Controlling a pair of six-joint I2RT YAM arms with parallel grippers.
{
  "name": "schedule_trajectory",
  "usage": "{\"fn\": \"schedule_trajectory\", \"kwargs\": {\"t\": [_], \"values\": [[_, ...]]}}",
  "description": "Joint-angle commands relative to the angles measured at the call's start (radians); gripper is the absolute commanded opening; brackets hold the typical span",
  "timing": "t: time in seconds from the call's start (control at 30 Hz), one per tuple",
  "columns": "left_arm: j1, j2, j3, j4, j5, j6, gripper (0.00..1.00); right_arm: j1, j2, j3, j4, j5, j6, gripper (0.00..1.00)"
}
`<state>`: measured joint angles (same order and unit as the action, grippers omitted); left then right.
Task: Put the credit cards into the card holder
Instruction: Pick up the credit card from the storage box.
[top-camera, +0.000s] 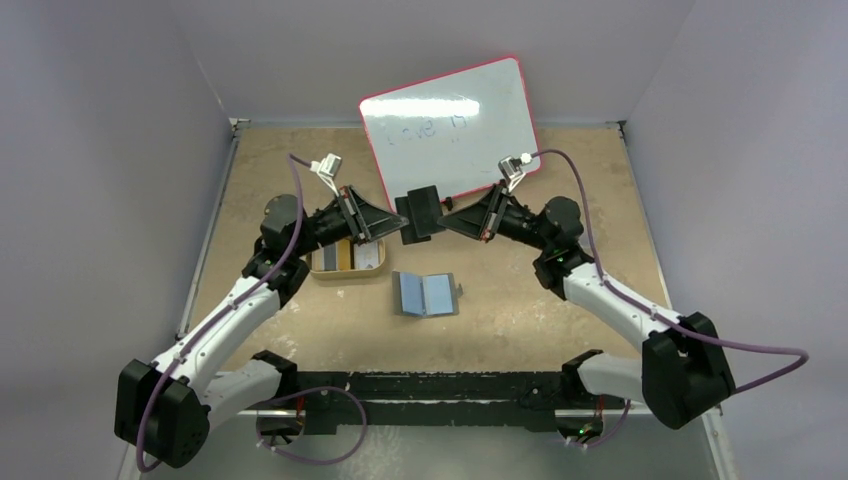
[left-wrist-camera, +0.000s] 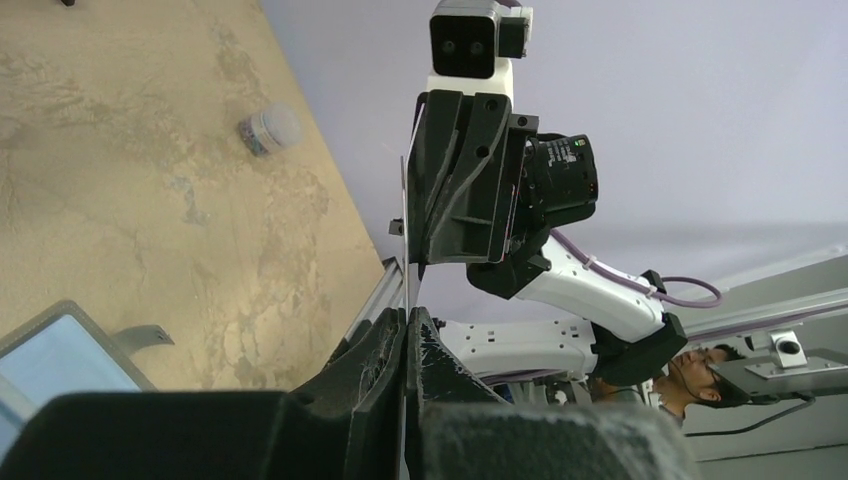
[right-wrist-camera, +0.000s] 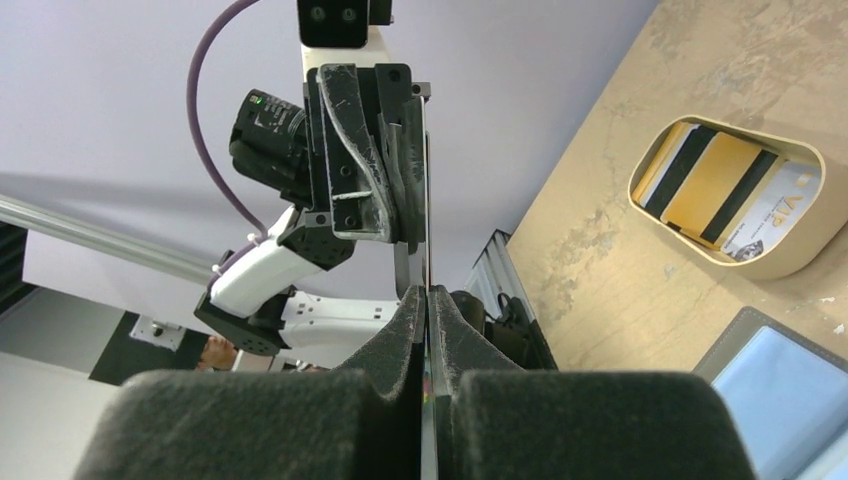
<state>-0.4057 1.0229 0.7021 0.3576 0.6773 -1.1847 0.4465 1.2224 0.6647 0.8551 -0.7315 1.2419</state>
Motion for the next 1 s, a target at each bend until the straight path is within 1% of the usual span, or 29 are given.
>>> {"fn": "schedule_trajectory", "kwargs": {"t": [0.0, 0.03, 0.1, 0.13, 0.2, 0.23, 0.33, 0.43, 0.5, 0.57, 0.63, 0.7, 0.83, 0.9, 0.97], "values": [[0.004, -0.006, 0.041, 0.027, 0.027, 0.05, 0.0, -0.002, -0.03, 0.007, -0.003, -0.024, -0.037, 0.0], [0.005, -0.005, 0.06, -0.053, 0.011, 0.096, 0.0, -0.002, -0.038, 0.005, -0.015, -0.02, -0.043, 0.0], [0.004, 0.002, 0.107, -0.255, -0.052, 0.236, 0.0, -0.004, -0.063, 0.001, -0.068, -0.011, -0.069, 0.0], [0.005, 0.007, 0.133, -0.38, -0.1, 0.279, 0.0, -0.005, -0.078, 0.003, -0.121, 0.002, -0.099, 0.0], [0.008, 0.028, 0.165, -0.558, -0.211, 0.362, 0.0, -0.005, -0.104, 0.007, -0.212, 0.022, -0.147, 0.0], [0.008, 0.038, 0.173, -0.608, -0.249, 0.389, 0.0, -0.006, -0.114, -0.002, -0.232, 0.025, -0.153, 0.0], [0.006, 0.032, 0.166, -0.684, -0.347, 0.406, 0.0, -0.006, -0.135, -0.025, -0.298, 0.067, -0.188, 0.0], [-0.002, 0.049, 0.172, -0.771, -0.388, 0.433, 0.0, -0.002, -0.149, -0.047, -0.38, 0.141, -0.221, 0.0], [-0.036, 0.069, 0.166, -0.808, -0.415, 0.433, 0.0, -0.002, -0.159, -0.076, -0.41, 0.173, -0.227, 0.0], [-0.083, 0.078, 0.16, -0.848, -0.479, 0.42, 0.0, 0.003, -0.164, -0.09, -0.467, 0.216, -0.255, 0.0], [-0.107, 0.079, 0.13, -0.842, -0.495, 0.394, 0.0, 0.006, -0.159, -0.102, -0.508, 0.246, -0.276, 0.0], [-0.122, 0.073, 0.088, -0.803, -0.485, 0.356, 0.0, 0.016, -0.147, -0.121, -0.528, 0.27, -0.288, 0.0], [-0.152, 0.061, 0.012, -0.648, -0.411, 0.266, 0.0, 0.04, -0.129, -0.158, -0.566, 0.328, -0.309, 0.0], [-0.169, 0.058, -0.032, -0.547, -0.391, 0.19, 0.0, 0.054, -0.12, -0.162, -0.598, 0.365, -0.323, 0.0], [-0.191, 0.08, -0.058, -0.456, -0.379, 0.149, 0.0, 0.065, -0.108, -0.169, -0.63, 0.397, -0.34, 0.0]]}}
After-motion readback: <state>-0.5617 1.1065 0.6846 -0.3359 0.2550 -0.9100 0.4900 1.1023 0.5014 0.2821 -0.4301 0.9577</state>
